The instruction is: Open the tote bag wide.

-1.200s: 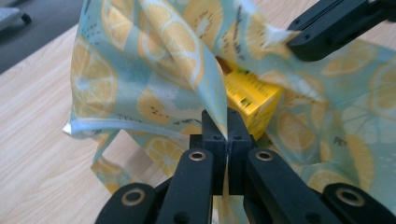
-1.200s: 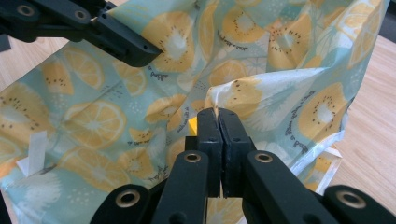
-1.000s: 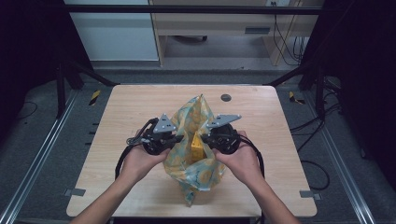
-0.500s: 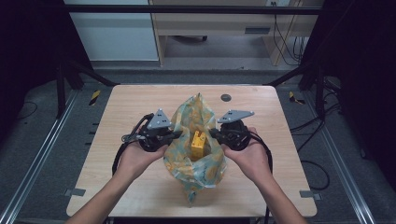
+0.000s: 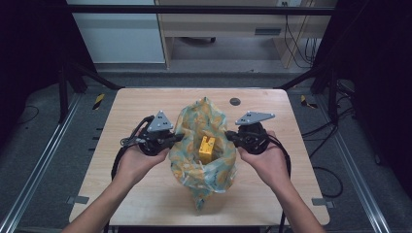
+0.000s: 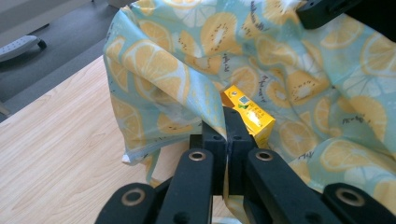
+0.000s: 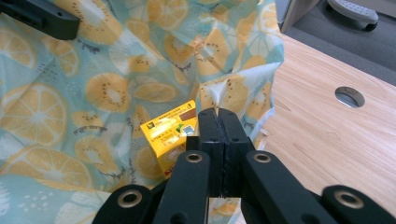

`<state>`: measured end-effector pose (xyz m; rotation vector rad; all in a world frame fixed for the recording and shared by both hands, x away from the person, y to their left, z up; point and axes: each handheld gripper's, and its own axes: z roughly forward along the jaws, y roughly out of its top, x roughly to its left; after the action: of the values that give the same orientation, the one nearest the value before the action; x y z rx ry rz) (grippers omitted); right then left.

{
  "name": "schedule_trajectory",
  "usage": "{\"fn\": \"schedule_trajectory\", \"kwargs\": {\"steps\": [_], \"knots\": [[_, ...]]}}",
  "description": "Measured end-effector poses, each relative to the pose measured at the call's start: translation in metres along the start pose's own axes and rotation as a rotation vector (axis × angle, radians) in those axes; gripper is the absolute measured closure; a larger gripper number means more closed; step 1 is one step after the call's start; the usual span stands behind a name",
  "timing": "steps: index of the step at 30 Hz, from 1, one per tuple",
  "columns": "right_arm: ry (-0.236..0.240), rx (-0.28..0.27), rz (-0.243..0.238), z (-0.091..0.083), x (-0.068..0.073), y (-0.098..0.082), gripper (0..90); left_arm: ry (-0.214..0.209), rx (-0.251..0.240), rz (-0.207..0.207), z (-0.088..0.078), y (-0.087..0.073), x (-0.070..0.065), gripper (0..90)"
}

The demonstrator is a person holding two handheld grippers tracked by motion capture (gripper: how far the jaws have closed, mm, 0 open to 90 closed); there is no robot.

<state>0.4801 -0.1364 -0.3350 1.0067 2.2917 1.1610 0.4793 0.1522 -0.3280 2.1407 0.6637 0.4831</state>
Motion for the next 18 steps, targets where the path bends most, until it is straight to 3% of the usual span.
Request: {"fn": "schedule_trajectory", "kwargs": {"steps": [18], "knots": [[-0.02,0.013,0.031,-0.004,-0.013,-0.015,89.8,0.022,0.026,-0.01,0.0,-0.015,0.007,90.0]]}}
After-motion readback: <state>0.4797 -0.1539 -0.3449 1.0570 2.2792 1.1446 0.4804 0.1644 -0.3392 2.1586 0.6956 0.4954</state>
